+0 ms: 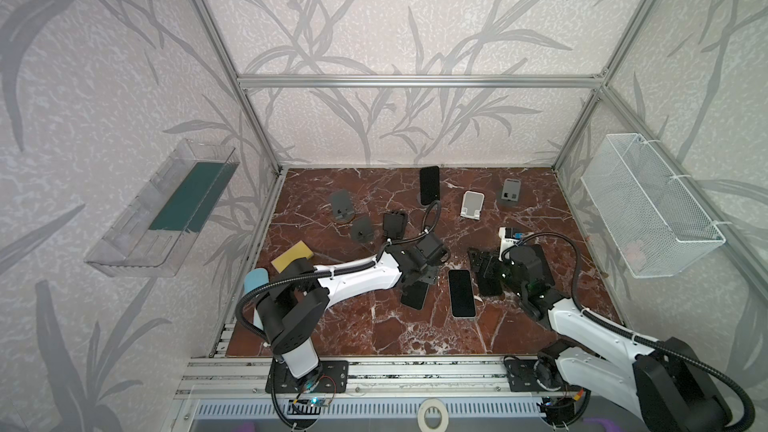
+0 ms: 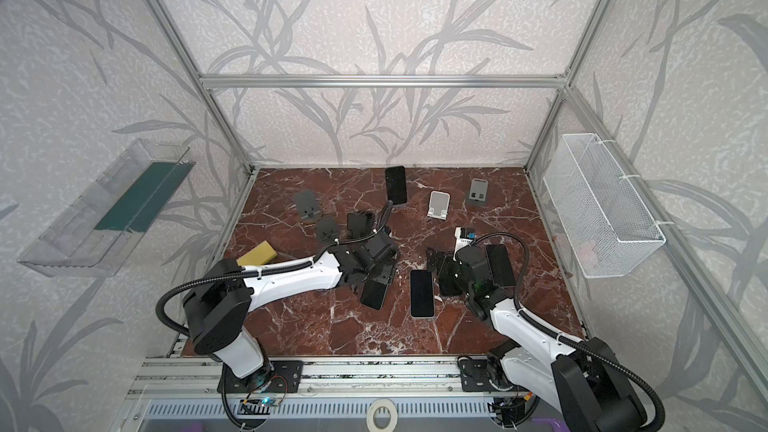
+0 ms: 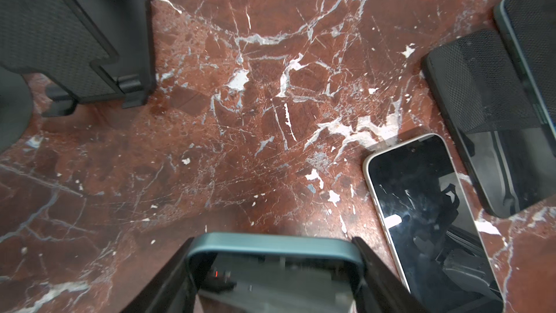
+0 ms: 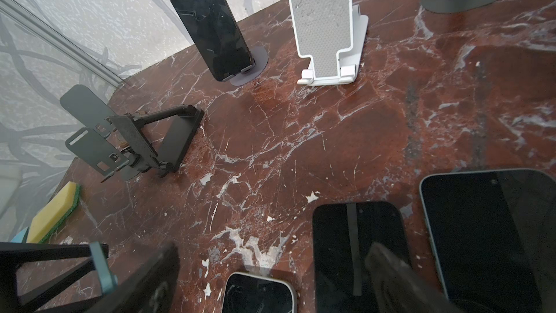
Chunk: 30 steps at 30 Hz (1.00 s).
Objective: Remove the phone from the phone stand
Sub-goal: 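Lift the teal-edged phone off the grey stand with the left gripper, then lower the teal-edged phone beside the flat phones with the left gripper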
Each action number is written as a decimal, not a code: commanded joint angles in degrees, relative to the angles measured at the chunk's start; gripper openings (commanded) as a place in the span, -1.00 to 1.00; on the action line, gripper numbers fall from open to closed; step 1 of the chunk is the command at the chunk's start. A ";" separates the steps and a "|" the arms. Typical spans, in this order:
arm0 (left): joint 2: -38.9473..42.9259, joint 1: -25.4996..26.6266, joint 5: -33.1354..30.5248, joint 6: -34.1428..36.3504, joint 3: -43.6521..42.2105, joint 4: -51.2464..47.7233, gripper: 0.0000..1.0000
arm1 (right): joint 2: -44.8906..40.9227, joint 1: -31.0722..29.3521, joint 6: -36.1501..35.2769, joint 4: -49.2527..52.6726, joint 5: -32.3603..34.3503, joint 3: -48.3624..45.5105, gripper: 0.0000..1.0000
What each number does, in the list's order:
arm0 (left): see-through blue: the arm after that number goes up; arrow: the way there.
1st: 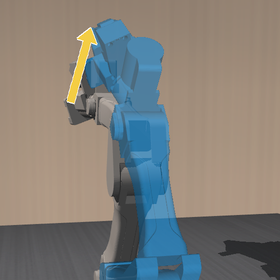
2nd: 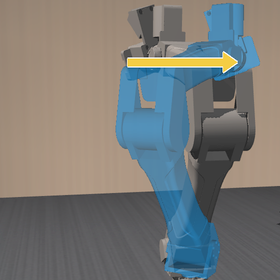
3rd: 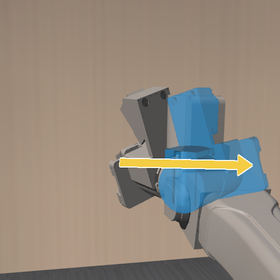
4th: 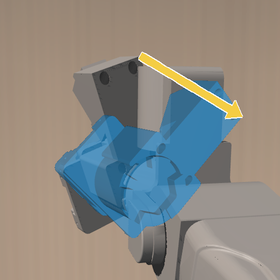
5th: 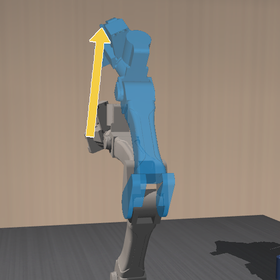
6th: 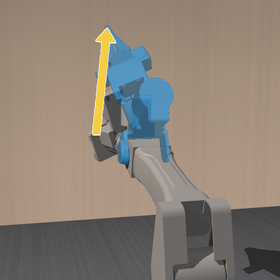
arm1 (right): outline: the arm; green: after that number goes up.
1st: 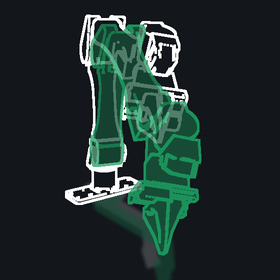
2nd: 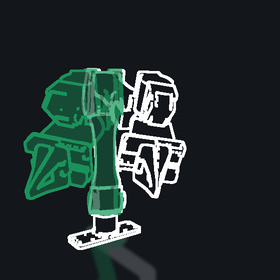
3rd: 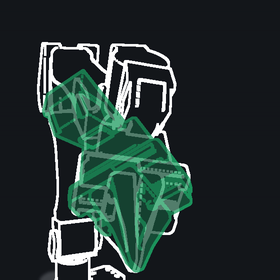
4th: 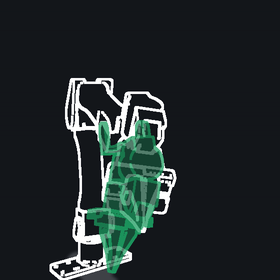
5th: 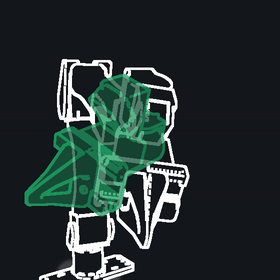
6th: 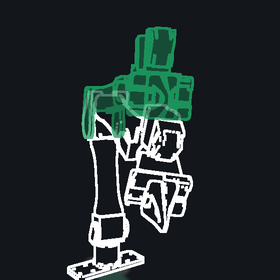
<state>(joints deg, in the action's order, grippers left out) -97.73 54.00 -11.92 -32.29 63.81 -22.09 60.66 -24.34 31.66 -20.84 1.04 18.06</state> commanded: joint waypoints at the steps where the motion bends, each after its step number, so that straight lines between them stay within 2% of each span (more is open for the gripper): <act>1: -1.77 0.14 -0.81 -3.50 0.82 1.68 0.17 | -0.81 -0.36 0.15 0.23 0.46 1.84 0.94; 12: -9.79 0.14 2.35 -6.65 6.63 -0.02 0.17 | -1.46 -0.36 0.16 0.65 0.72 1.65 0.94; 20: -12.27 0.19 2.08 -13.23 8.48 -2.73 0.21 | -2.22 -0.35 0.25 0.74 1.30 1.36 0.93; 30: -15.14 0.75 4.91 -20.63 9.31 -4.34 0.25 | -1.89 -0.36 0.24 0.54 1.20 1.40 0.93</act>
<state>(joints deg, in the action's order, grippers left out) -111.26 54.17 -7.40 -48.75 72.03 -24.77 59.13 -24.34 31.68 -20.32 1.52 18.06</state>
